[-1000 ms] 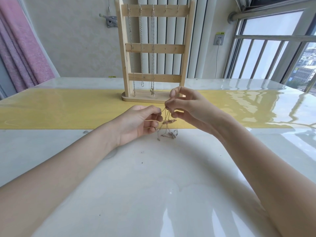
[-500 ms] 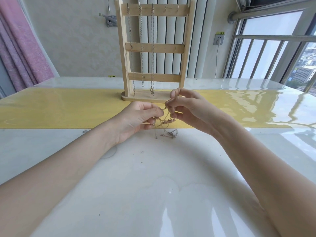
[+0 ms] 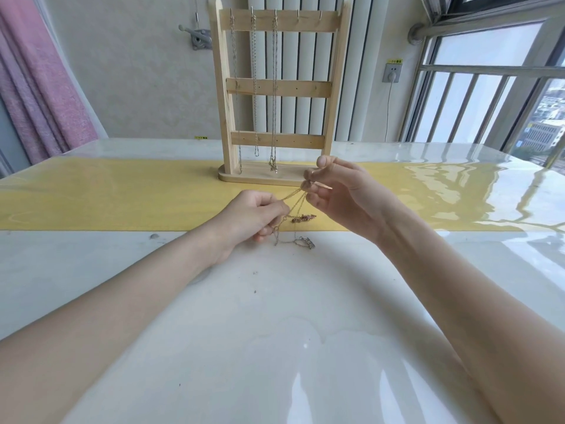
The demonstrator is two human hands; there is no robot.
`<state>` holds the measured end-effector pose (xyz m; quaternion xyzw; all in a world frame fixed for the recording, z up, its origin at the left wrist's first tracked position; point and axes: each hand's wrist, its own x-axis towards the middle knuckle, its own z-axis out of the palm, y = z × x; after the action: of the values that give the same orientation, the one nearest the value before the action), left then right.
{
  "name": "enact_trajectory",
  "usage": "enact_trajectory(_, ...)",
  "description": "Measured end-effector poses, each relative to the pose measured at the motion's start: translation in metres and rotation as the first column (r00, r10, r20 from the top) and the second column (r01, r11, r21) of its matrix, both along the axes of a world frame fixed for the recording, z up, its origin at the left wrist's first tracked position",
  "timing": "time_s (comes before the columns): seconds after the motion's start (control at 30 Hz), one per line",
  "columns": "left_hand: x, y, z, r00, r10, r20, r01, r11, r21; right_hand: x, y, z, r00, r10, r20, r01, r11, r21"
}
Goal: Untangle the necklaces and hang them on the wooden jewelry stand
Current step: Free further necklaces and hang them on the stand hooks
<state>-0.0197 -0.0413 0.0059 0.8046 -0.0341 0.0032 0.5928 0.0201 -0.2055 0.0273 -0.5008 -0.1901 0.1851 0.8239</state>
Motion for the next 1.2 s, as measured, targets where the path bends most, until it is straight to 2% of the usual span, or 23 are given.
enact_trajectory(0.2,0.003,0.001,0.003,0.995,0.007,-0.101,-0.024,0.986,-0.163,-0.003,0.002,0.001,0.998,-0.017,-0.06,0.022,0.996,0.083)
enact_trajectory(0.43,0.006,0.002,0.005,0.99,0.02,-0.142,-0.047,0.98,-0.194,-0.005,0.005,0.0,0.993,0.002,-0.121,0.026,0.973,0.228)
enact_trajectory(0.57,0.008,0.005,0.005,0.987,0.025,-0.157,-0.06,0.973,-0.224,-0.005,0.006,0.001,0.997,0.013,-0.078,0.001,0.983,0.182)
enact_trajectory(0.67,0.008,0.005,0.005,0.986,0.045,-0.161,-0.083,0.967,-0.242,-0.006,0.008,0.0,1.0,0.0,-0.001,0.0,0.997,0.075)
enact_trajectory(0.77,0.01,0.008,0.006,0.984,0.059,-0.168,-0.111,0.942,-0.317,-0.007,0.012,-0.007,0.977,-0.103,0.187,0.128,0.984,-0.125)
enact_trajectory(0.87,0.01,0.011,0.007,0.987,0.044,-0.154,-0.107,0.898,-0.428,-0.008,0.018,-0.015,0.855,-0.228,0.466,0.405,0.854,-0.326)
enact_trajectory(0.97,0.01,0.009,0.009,0.99,0.025,-0.14,-0.098,0.835,-0.541,-0.007,0.022,-0.021,0.761,-0.29,0.58,0.55,0.763,-0.339)
enact_trajectory(1.03,0.009,0.007,0.013,0.991,0.015,-0.13,-0.091,0.793,-0.603,-0.007,0.023,-0.022,0.778,-0.324,0.538,0.538,0.785,-0.306)
enact_trajectory(1.1,0.007,0.006,0.017,0.993,0.008,-0.121,-0.083,0.772,-0.631,-0.007,0.022,-0.019,0.856,-0.349,0.381,0.445,0.873,-0.198)
enact_trajectory(1.17,0.006,0.005,0.017,0.994,0.027,-0.105,-0.082,0.82,-0.566,-0.008,0.021,-0.017,0.911,-0.335,0.243,0.364,0.928,-0.085)
enact_trajectory(1.2,0.006,0.004,0.015,0.995,0.04,-0.094,-0.082,0.862,-0.501,-0.008,0.021,-0.016,0.914,-0.335,0.228,0.359,0.93,-0.073)
